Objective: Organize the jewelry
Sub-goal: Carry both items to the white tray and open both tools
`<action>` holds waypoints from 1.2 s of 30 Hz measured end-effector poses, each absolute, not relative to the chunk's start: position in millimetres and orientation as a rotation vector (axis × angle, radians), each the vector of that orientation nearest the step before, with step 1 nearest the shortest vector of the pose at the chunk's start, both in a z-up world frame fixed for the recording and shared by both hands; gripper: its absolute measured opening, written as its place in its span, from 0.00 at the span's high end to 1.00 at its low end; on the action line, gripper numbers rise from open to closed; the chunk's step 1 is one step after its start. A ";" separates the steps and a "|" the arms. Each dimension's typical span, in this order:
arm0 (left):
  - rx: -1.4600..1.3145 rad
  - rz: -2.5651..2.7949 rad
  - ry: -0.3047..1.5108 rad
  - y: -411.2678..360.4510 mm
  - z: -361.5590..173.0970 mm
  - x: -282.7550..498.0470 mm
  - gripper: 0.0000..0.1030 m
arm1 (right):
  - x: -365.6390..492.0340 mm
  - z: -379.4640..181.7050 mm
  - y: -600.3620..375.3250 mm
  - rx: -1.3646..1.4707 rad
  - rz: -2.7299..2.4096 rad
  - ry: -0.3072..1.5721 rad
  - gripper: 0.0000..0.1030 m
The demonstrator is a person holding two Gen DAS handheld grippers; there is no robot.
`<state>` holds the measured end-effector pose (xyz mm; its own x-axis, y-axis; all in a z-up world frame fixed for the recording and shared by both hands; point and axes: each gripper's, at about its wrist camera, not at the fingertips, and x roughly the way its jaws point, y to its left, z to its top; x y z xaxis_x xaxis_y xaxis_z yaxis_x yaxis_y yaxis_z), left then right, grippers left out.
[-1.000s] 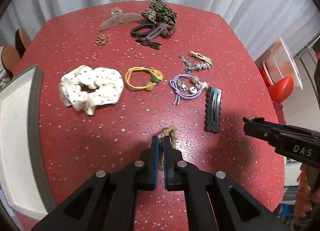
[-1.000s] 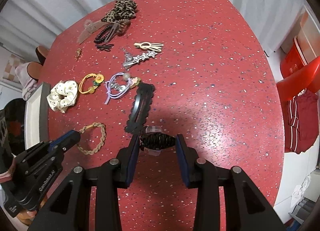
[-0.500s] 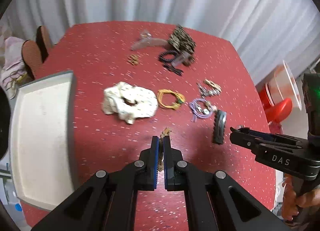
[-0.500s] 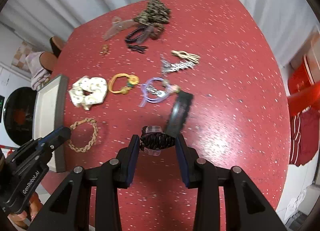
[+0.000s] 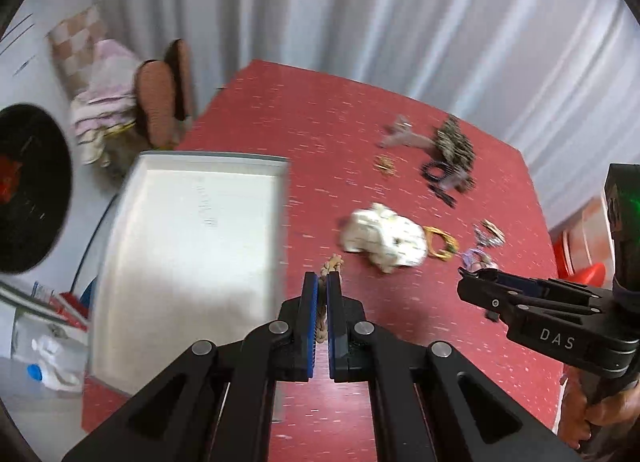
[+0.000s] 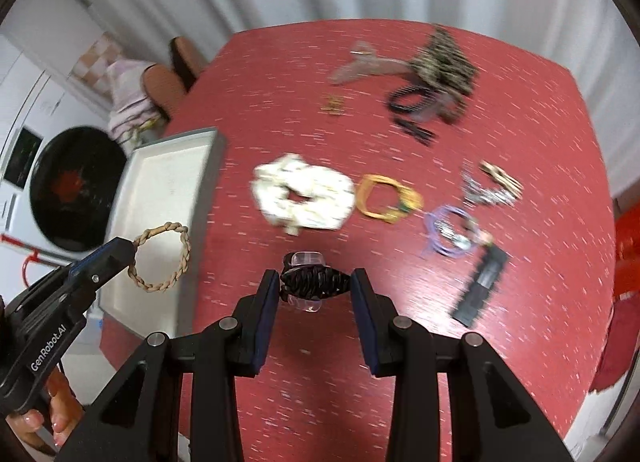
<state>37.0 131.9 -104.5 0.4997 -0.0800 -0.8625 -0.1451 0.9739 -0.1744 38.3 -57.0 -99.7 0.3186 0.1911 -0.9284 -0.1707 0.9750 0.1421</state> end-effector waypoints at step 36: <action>-0.297 0.323 1.161 259.6 -209.4 -0.1 0.95 | 71.8 -207.6 127.9 -0.179 0.487 1.390 0.62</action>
<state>-0.1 259.6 -209.4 0.3621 0.0944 -0.9273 -0.3976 0.9155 -0.0621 71.8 127.9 -207.6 0.1002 0.2237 -0.9695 -0.4303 0.8883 0.1605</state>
